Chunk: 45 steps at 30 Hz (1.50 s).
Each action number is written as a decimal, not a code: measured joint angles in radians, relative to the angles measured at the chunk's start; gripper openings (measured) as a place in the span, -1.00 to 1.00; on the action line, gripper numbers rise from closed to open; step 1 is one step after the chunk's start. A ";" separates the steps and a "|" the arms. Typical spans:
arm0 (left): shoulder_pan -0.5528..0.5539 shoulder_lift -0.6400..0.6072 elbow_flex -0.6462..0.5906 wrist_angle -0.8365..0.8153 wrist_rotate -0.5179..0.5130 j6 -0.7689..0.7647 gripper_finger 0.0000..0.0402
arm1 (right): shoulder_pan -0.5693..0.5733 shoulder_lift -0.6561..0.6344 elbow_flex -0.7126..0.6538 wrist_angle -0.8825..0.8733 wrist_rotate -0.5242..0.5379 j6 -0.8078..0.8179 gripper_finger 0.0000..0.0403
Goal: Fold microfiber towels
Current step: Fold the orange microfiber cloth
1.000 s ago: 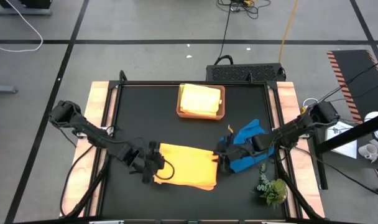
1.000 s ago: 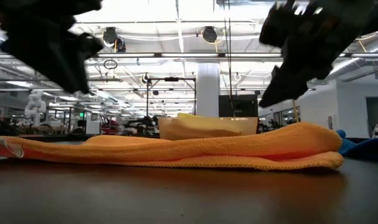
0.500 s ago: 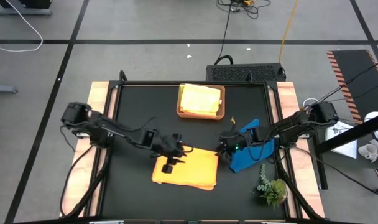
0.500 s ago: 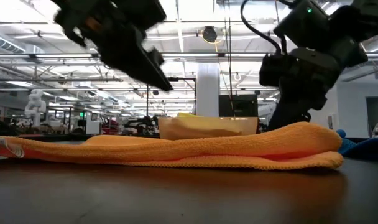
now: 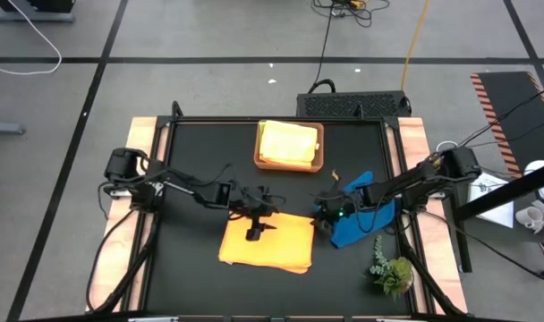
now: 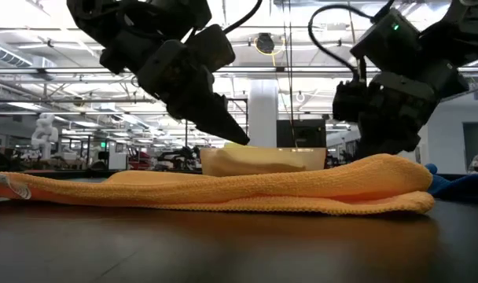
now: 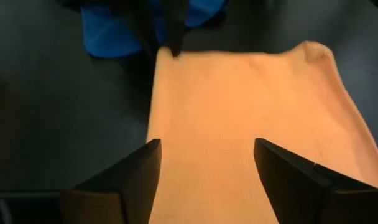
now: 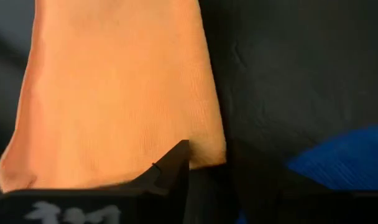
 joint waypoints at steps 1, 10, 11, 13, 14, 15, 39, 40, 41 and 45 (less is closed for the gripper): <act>0.000 0.000 0.000 0.006 0.000 -0.003 0.30 | -0.001 0.016 0.000 0.020 -0.011 0.004 -0.46; 0.000 0.000 0.000 0.025 0.000 -0.016 0.26 | -0.007 0.049 0.001 0.093 -0.014 -0.033 -0.55; 0.003 0.000 0.000 0.027 0.000 -0.016 0.26 | -0.007 0.043 0.000 0.098 -0.014 -0.045 -0.63; 0.008 0.000 0.000 0.047 0.000 -0.023 0.27 | -0.007 0.025 0.000 0.129 -0.013 -0.069 -0.82; 0.012 0.000 0.000 0.063 0.000 -0.028 0.27 | -0.007 0.013 0.000 0.144 -0.013 -0.082 -0.91; 0.016 0.000 0.000 0.087 0.000 -0.037 0.27 | -0.007 0.003 0.000 0.157 -0.013 -0.095 -0.95; 0.105 0.199 0.299 -0.064 0.334 -0.072 0.28 | 0.028 -0.050 0.108 0.100 -0.001 -0.209 -1.00; 0.105 0.198 0.299 -0.063 0.347 -0.072 0.27 | 0.028 -0.050 0.108 0.101 0.002 -0.210 -1.00; 0.105 0.198 0.299 -0.062 0.356 -0.073 0.25 | 0.028 -0.050 0.108 0.101 0.008 -0.212 -1.00; 0.107 0.198 0.299 -0.048 0.360 -0.098 0.14 | 0.028 -0.050 0.108 0.104 0.012 -0.217 -1.00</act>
